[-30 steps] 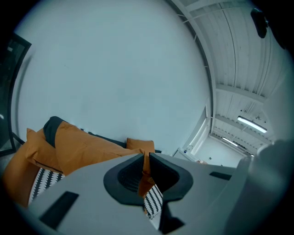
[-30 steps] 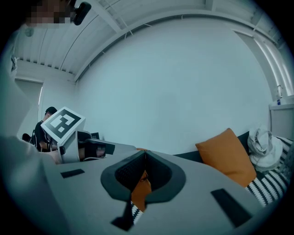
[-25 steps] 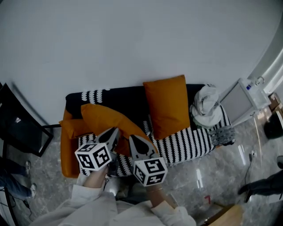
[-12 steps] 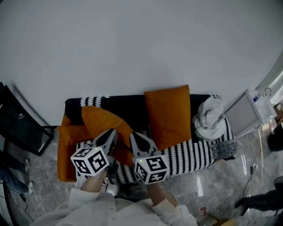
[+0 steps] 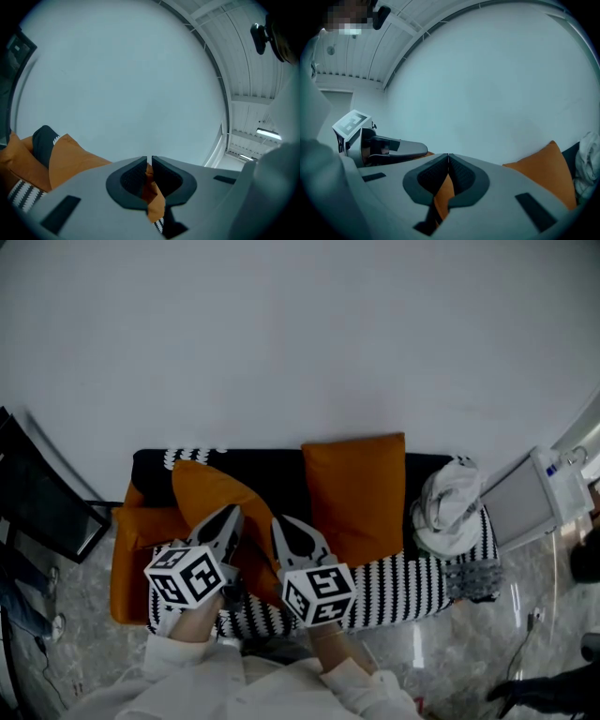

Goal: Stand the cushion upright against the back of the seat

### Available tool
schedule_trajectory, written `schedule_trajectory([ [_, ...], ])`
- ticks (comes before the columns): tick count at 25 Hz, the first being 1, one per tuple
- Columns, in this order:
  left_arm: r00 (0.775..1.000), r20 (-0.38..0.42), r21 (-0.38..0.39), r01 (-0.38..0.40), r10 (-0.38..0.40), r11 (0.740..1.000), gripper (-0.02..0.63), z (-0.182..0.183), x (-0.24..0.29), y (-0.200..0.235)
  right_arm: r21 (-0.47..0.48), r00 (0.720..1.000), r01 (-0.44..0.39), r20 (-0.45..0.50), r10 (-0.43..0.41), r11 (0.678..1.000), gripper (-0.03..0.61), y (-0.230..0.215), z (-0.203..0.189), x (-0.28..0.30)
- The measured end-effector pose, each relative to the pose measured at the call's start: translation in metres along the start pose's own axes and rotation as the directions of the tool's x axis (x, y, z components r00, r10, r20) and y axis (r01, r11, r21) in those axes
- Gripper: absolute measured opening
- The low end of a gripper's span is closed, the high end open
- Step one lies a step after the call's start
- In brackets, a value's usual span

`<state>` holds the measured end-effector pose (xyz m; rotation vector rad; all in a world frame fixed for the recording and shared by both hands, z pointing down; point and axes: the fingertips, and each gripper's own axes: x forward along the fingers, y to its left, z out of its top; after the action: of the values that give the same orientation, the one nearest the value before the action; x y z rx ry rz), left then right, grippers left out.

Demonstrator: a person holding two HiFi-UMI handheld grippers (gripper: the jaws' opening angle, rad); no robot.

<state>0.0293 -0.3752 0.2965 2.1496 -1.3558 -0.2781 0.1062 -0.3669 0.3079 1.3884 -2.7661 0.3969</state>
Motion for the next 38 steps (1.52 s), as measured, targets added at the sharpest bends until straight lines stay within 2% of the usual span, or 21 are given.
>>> schedule_trajectory([
  [7,0.999,0.026,-0.003,-0.028,0.028,1.0,0.037,0.001,0.038,0.001,0.007,1.0,-0.007,-0.012,0.007,1.0,0.012,-0.033,0.002,0.004],
  [14,1.0,-0.003,0.008,-0.03,0.03,1.0,0.037,-0.001,0.067,0.001,0.046,1.0,0.009,-0.019,-0.008,0.999,0.012,-0.052,0.004,0.01],
  [24,0.999,-0.041,-0.005,0.025,-0.026,1.0,0.037,0.004,0.1,0.008,0.093,0.996,0.086,-0.015,-0.085,0.992,0.012,-0.072,0.001,0.031],
  [38,0.998,-0.058,-0.02,0.031,-0.032,0.999,0.037,0.018,0.152,0.039,0.102,0.993,0.119,-0.034,-0.116,0.988,0.012,-0.096,0.001,0.068],
])
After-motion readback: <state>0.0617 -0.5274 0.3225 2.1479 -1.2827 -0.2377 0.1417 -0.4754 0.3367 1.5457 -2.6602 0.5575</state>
